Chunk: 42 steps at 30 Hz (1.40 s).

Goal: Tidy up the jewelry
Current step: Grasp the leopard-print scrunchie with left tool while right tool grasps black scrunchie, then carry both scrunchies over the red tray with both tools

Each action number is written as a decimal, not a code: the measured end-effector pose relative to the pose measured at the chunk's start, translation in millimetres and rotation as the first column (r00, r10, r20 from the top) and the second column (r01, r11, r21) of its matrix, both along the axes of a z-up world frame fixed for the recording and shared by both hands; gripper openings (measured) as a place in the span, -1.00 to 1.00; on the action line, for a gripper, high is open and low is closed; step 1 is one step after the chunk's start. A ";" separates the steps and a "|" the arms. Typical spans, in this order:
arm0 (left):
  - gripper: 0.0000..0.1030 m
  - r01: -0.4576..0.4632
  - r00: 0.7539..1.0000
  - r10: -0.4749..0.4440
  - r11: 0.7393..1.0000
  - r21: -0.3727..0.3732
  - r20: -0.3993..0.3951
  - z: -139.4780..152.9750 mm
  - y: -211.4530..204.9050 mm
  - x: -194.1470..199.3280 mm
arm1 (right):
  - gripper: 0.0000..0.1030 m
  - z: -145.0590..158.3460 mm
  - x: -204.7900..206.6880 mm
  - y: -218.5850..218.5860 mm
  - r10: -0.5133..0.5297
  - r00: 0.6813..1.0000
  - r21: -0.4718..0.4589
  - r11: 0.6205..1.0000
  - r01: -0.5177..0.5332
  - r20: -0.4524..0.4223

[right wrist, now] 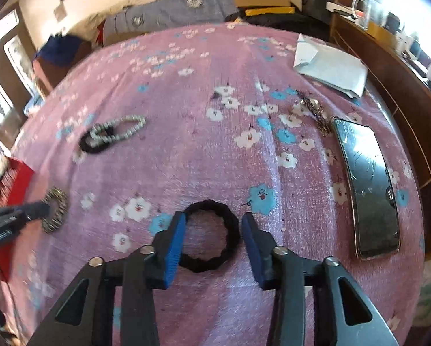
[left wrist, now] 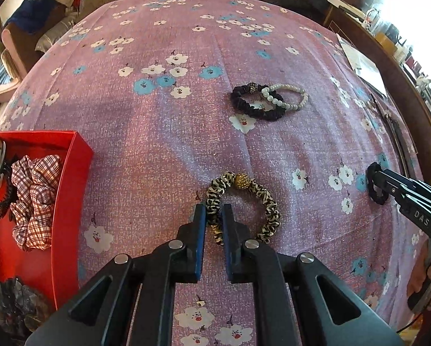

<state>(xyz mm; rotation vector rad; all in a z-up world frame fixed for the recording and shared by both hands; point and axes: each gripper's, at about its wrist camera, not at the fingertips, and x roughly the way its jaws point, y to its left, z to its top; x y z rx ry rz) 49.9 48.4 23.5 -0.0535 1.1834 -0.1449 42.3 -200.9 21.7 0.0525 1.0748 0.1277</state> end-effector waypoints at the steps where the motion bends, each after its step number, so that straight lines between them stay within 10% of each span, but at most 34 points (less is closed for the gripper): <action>1: -0.80 -0.001 1.000 0.001 1.000 0.004 0.002 0.0 -0.6 -0.4 | -0.36 -1.6 0.3 -2.7 -0.001 1.000 0.011 1.000 0.001 -0.002; 8: -0.80 -0.026 1.000 0.026 1.000 0.012 -0.011 0.9 -1.8 -0.6 | -0.81 -2.4 -4.2 -3.1 -0.011 1.000 -0.039 0.999 0.011 -0.007; 25: -0.87 -0.068 0.986 0.091 0.985 -0.161 0.140 104.6 43.7 -71.9 | -0.83 78.8 -53.7 29.2 -0.040 0.991 0.117 0.993 0.025 0.127; 42: -0.87 -0.315 0.915 0.346 0.934 -0.170 0.206 150.8 197.7 -154.1 | -0.82 140.0 -86.5 162.8 0.199 0.953 0.239 0.938 -0.252 0.227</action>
